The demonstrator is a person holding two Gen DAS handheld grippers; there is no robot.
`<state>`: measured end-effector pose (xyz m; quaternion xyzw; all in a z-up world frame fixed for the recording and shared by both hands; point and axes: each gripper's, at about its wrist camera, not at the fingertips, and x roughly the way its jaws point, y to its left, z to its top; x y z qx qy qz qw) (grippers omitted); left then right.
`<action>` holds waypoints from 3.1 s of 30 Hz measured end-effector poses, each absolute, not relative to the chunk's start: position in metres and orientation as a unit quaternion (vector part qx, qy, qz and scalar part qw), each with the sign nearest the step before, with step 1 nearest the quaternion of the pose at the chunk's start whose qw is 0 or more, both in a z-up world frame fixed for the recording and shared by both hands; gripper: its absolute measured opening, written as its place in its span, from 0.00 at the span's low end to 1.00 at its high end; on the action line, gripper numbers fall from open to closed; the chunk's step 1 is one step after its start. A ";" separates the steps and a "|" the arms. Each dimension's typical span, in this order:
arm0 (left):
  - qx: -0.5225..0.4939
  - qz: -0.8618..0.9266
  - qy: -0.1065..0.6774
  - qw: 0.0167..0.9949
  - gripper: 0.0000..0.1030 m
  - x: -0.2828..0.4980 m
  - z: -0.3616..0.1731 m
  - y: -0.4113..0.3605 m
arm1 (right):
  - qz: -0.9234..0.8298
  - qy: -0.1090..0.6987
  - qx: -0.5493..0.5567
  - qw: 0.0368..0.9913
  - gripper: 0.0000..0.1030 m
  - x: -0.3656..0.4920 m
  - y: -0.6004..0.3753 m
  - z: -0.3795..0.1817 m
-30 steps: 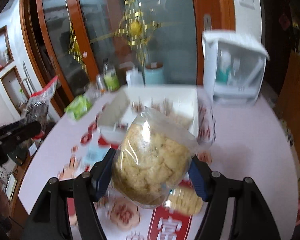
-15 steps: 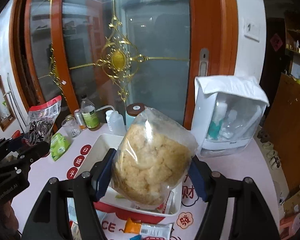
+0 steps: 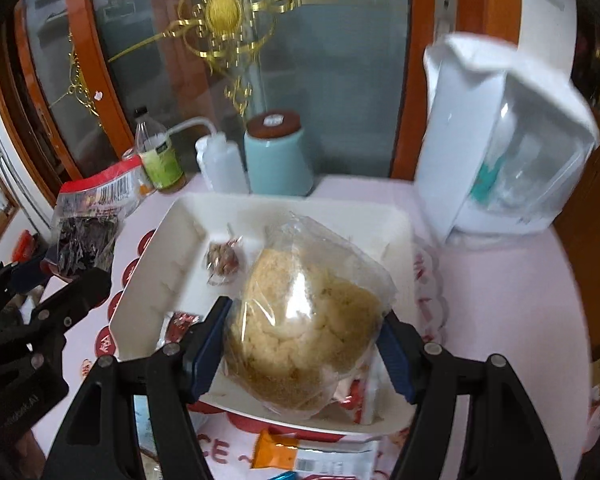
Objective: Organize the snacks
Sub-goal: 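Carry both bags over the white tray and open both tools to drop them, then move both tools back toward the remaining snacks, then grasp beige printed biscuit pack with left tool while right tool grasps clear puffed-snack bag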
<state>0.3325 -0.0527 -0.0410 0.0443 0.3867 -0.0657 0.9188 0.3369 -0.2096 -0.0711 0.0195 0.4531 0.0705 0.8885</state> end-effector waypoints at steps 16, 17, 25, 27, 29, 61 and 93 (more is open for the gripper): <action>0.013 -0.061 0.399 0.915 0.84 0.320 -0.043 -0.034 | 0.077 0.444 0.038 0.892 0.87 0.326 -0.216 -0.071; 0.012 -0.061 0.398 0.915 0.84 0.317 -0.041 -0.034 | 0.079 0.443 0.037 0.892 0.87 0.324 -0.216 -0.068; 0.010 -0.064 0.381 0.922 0.84 0.287 -0.014 -0.035 | 0.098 0.429 0.022 0.898 0.87 0.298 -0.211 -0.044; 0.011 -0.066 0.376 0.924 0.84 0.279 -0.006 -0.036 | 0.101 0.424 0.019 0.900 0.87 0.290 -0.210 -0.037; 0.013 -0.066 0.371 0.926 0.84 0.272 0.001 -0.036 | 0.104 0.418 0.015 0.902 0.87 0.281 -0.209 -0.028; 0.047 -0.082 0.357 0.929 0.89 0.155 0.028 -0.062 | 0.118 0.397 -0.045 0.909 0.87 0.169 -0.253 -0.016; 0.021 -0.043 0.617 0.786 0.89 0.191 -0.200 -0.028 | 0.250 0.498 -0.298 0.775 0.86 0.152 -0.252 -0.217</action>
